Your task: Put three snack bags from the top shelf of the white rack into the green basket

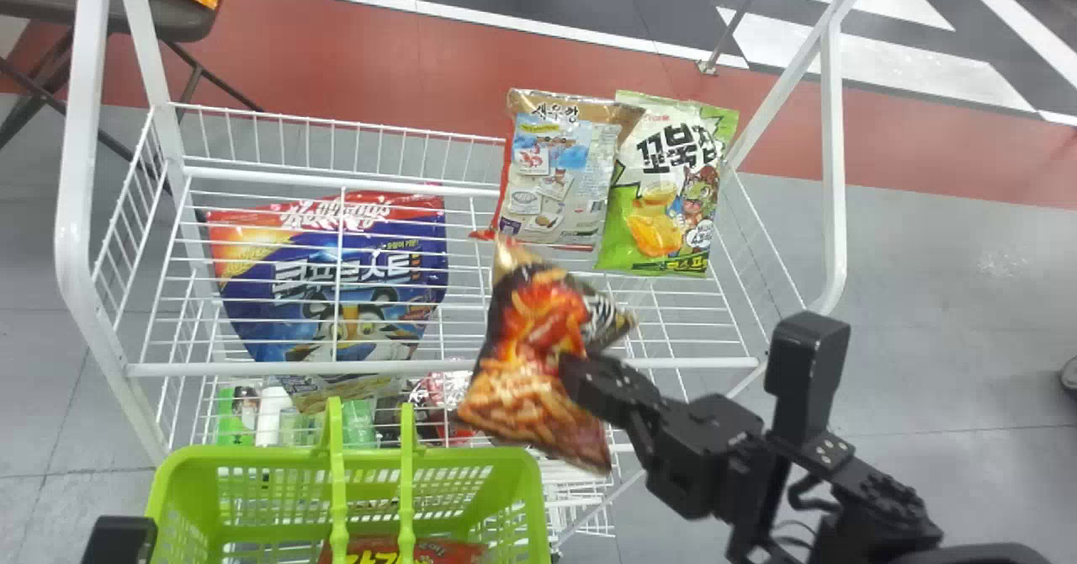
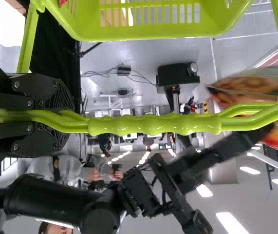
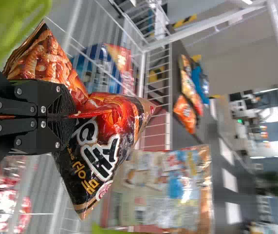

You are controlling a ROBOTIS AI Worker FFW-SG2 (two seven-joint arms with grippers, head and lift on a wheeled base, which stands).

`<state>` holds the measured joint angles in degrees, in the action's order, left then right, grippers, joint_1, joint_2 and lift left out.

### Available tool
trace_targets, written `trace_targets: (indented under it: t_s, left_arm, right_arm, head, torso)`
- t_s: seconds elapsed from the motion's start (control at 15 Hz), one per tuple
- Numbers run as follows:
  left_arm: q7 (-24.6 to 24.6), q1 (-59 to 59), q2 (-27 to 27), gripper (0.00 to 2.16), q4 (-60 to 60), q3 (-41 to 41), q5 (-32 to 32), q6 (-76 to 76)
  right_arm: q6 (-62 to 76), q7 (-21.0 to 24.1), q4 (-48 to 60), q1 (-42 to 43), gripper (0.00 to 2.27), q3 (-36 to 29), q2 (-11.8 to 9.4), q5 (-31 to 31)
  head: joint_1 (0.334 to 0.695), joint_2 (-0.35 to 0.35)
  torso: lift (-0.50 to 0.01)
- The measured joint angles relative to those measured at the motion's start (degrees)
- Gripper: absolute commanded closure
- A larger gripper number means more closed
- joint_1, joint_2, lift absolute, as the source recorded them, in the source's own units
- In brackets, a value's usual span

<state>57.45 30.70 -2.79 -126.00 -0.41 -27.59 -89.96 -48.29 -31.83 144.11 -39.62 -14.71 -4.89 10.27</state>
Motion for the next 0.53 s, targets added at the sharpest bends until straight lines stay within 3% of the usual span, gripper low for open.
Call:
trace_targets:
  t_s: [0.27,0.53]
  left_arm:
    - [-1.32,0.14,0.17,2.15,-0.29,-0.50,-0.01,0.00]
    - [-1.80,0.02,0.24,2.15,-0.30,-1.16,0.11,0.00]
  right_arm:
    - [-15.27,-10.11,0.35,-2.26,2.19,-6.23,-0.60,3.74]
    - [-25.63,-15.46,0.30,-4.16,2.19,-5.35,-0.58,8.03]
  head:
    - [0.695,-0.350]
    - [0.695,-0.350]
  torso:
    - [0.000]
    - [0.000]
